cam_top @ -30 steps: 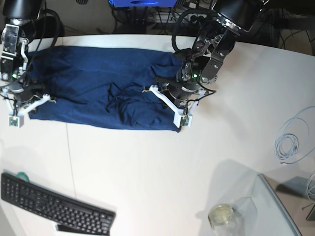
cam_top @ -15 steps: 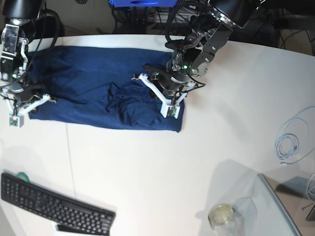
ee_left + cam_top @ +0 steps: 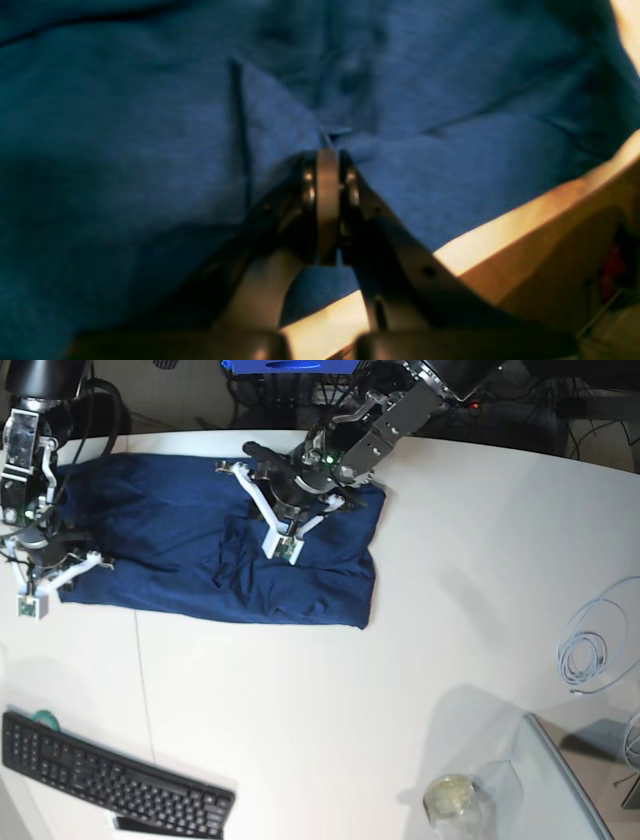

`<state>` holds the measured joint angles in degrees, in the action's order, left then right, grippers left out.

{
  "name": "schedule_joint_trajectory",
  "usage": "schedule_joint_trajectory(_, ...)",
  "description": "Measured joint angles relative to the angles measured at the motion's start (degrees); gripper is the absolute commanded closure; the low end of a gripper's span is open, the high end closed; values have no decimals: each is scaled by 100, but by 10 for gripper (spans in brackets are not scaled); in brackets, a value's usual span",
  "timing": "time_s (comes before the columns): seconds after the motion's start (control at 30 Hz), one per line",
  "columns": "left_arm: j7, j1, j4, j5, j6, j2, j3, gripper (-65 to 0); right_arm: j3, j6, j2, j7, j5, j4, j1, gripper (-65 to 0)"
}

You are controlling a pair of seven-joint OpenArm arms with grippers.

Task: Layout the t-shirt on the table in an organized manner, then fold the t-shirt properly
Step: 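Drag the folded end further across the shirt with the left gripper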

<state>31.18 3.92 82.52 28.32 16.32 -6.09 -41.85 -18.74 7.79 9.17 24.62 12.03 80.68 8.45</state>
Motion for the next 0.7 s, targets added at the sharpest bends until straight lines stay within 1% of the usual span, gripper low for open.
schedule_joint_trajectory(0.1, -7, -92, 13, -44, -2, -79, -24, 0, 0, 0, 0, -4, 0, 0, -2, 0)
schedule_joint_trajectory(0.13, -9, -90, 57, -133, -146, -98, -20, 0, 0, 0, -2, -4, 0, 0, -2, 0)
schedule_joint_trajectory(0.17, -4, -83, 129, -140, -428, -157, -24, 0, 0, 0, -4, -2, 0, 0, -2, 0)
schedule_joint_trajectory(0.2, 13, -72, 227, -96, -802, -212, -26, 0, 0, 0, -2, -2, 0, 0, 0, 0)
schedule_joint_trajectory(0.23, 17, -66, 345, -96, -1106, -243, -44, 0, 0, 0, 0, 2, -2, 0, 0, 0)
schedule_joint_trajectory(0.3, 15, -59, 560, -90, -1532, -315, -63, 0, 0, 0, 4, -2, 0, 0, 0, 0)
schedule_joint_trajectory(0.33, 15, -57, 664, -83, -1665, -363, -63, 0, 0, 0, 0, -2, 0, 0, -2, 0)
schedule_joint_trajectory(0.43, 17, -26, 1012, -87, -1672, -627, 20, 0, 0, 0, 0, 0, 0, 0, 0, 0)
schedule_joint_trajectory(0.5, 26, 9, 1182, -85, -1576, -817, 184, 0, 0, 0, -2, -2, 0, 0, 0, 0)
schedule_joint_trajectory(0.63, -31, -17, 1095, -107, -778, -817, 584, 0, 0, 0, -2, 0, 0, 0, 0, 0)
schedule_joint_trajectory(0.7, -24, -72, 852, -105, -601, -820, 601, 0, 0, 0, 2, 0, 0, 0, 0, 0)
